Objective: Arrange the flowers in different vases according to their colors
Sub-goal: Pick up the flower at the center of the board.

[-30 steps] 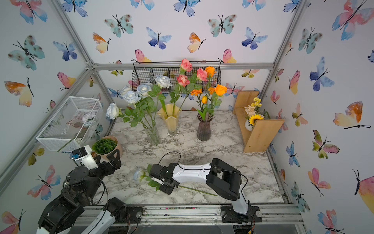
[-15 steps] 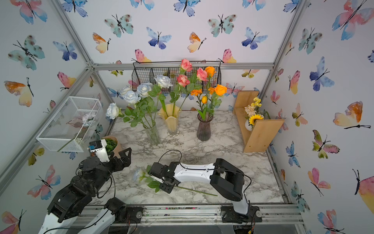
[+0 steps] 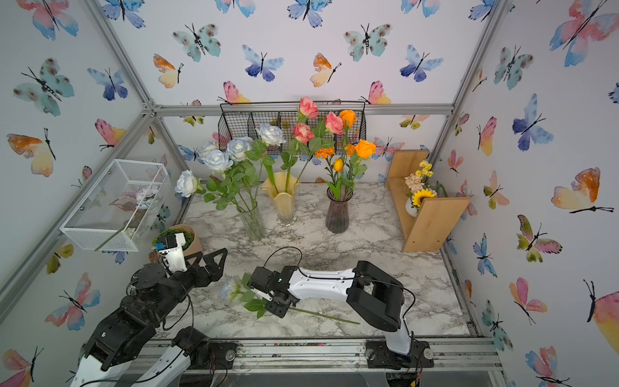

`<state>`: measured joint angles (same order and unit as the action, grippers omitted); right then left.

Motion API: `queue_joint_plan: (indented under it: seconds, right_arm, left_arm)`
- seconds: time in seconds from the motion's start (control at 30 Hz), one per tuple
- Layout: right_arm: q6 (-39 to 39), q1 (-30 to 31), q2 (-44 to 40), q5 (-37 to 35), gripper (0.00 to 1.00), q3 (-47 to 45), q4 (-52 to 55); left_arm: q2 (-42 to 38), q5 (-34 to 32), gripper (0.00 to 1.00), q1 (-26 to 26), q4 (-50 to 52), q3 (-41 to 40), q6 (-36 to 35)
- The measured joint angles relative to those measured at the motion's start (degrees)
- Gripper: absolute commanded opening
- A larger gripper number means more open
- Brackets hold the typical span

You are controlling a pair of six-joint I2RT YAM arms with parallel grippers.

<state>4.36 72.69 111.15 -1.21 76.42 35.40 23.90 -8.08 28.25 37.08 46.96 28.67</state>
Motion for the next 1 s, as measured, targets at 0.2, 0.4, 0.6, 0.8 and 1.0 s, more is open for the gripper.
queue_joint_plan:
  seconds: [0.2,0.4,0.6,0.8,1.0]
  right_arm:
    - [-0.2,0.0,2.3,0.0,0.36,0.0,-0.1]
    - [-0.9,0.0,3.1,0.0,0.25,0.8,-0.1]
    - [-1.6,-0.2,3.3,-0.1,0.06,1.0,-0.1]
    - [-2.1,-1.7,2.6,-0.6,0.03,0.3,-0.1]
    - [-3.3,-6.0,-1.2,-2.4,0.03,-2.2,-0.6]
  left_arm:
    - [-0.4,0.0,0.99,0.0,-0.1,-0.4,0.1]
    - [-0.4,0.0,0.99,0.0,-0.2,-0.6,0.3]
    - [-0.8,0.0,0.99,0.0,-0.4,-0.6,0.5]
    - [-1.0,0.0,0.99,0.0,-0.4,-0.6,0.8]
    - [-1.0,0.0,0.99,0.0,-0.4,-0.6,0.8]
